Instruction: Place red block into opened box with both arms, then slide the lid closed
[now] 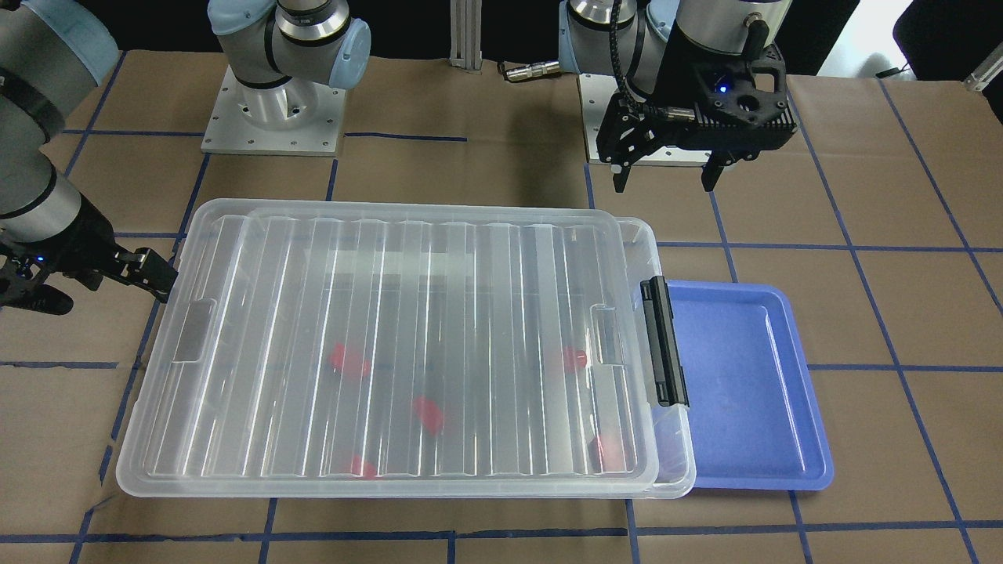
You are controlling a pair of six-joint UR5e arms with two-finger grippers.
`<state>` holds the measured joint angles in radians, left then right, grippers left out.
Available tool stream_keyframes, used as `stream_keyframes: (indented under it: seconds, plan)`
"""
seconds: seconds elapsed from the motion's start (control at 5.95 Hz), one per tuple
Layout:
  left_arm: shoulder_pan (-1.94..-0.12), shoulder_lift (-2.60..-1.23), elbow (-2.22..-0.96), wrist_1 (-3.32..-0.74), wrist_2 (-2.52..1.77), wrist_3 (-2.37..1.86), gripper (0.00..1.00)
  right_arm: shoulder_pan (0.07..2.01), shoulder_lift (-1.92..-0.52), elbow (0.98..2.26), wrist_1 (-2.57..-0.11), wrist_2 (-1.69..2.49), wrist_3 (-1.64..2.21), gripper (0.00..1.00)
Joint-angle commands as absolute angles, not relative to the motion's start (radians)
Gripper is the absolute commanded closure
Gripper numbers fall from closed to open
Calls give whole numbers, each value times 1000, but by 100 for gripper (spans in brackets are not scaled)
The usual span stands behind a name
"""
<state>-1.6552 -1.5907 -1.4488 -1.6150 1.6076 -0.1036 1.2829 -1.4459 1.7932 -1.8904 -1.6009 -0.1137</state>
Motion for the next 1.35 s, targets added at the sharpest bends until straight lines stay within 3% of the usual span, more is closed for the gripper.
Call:
stream_keyframes:
  seconds: [0.0, 0.34, 0.84, 1.18]
  plan:
    - [-1655, -1591, -1448, -1615, 1609, -103, 2, 1302, -1445, 1792, -1891, -1601, -95, 0]
    - [-1655, -1591, -1450, -1615, 1608, -103, 2, 1310, -1468, 1757, -1882, -1601, -95, 0]
    - [-1655, -1589, -1450, -1617, 1609, -103, 2, 1492, -1486, 1445, -1552, -1606, 59, 0]
    - [-1655, -1591, -1450, -1621, 1606, -101, 2, 1622, -1485, 1370, -1433, -1605, 147, 0]
